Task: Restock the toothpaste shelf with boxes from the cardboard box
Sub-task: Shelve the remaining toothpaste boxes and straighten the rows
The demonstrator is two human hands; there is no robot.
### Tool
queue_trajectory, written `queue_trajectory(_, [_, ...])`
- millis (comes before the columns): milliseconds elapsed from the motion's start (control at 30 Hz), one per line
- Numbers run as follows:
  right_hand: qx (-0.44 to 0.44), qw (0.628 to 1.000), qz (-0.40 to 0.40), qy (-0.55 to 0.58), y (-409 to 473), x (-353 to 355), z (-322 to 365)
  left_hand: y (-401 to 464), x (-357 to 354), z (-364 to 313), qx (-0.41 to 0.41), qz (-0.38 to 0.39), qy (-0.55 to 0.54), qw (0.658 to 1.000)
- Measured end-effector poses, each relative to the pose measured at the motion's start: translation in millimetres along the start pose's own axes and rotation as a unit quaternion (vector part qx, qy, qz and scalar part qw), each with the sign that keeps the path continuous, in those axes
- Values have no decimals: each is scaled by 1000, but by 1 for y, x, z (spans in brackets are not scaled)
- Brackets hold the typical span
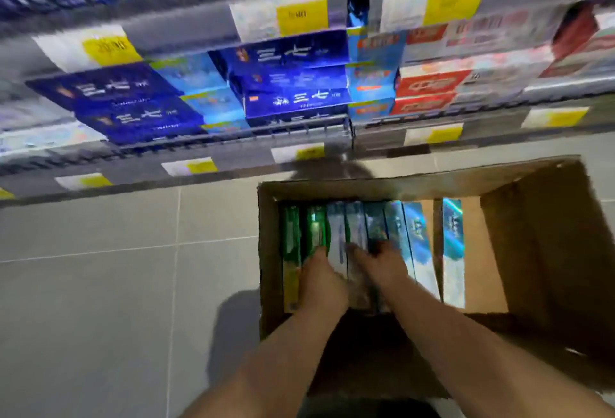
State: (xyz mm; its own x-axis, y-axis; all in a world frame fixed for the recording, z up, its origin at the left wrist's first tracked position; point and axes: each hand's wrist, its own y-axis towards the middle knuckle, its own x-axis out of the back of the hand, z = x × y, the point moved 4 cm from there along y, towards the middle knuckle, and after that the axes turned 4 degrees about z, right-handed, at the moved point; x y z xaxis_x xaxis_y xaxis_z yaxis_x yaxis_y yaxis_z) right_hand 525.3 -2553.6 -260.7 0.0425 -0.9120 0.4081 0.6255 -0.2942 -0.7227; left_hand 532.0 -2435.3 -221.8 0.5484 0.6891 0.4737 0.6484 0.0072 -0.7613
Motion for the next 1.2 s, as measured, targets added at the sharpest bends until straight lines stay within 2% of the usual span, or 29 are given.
queue_trajectory(100, [20,1000,6,-16,25,-21,-29,17,-8,3,-20,-37,26,999])
queue_trajectory(167, [5,1000,14,-10,16,-15,-22,22,-10,2,-31,-46,43,997])
queue_trajectory(300, [-32,996,39,76,7,0,-28,20,-13,-9,-43,-46,142,988])
queue_trajectory(400, [-69,980,70,175,7,15,-44,18,-23,-17,-60,-24,232,971])
queue_trajectory(500, [-60,977,54,197,2,38,-43,19,-33,-23,-69,-21,284,956])
queue_trajectory(567, [-50,974,38,218,-2,52,-40,19,-36,-29,-52,-8,252,966])
queue_trajectory(667, [-56,966,22,251,-13,68,-33,8,-27,-34,-13,23,129,991])
queue_trajectory(800, [-57,954,12,295,-66,101,0,-47,15,-50,31,25,44,998])
queue_trajectory(933, [-15,961,80,263,-141,132,67,-120,80,-89,-2,4,-52,999])
queue_trajectory(1100, [36,975,82,204,-244,183,172,-233,180,-157,-70,-43,-88,993])
queue_trajectory(1200, [67,969,105,212,-306,211,244,-298,244,-195,-64,-78,-113,988])
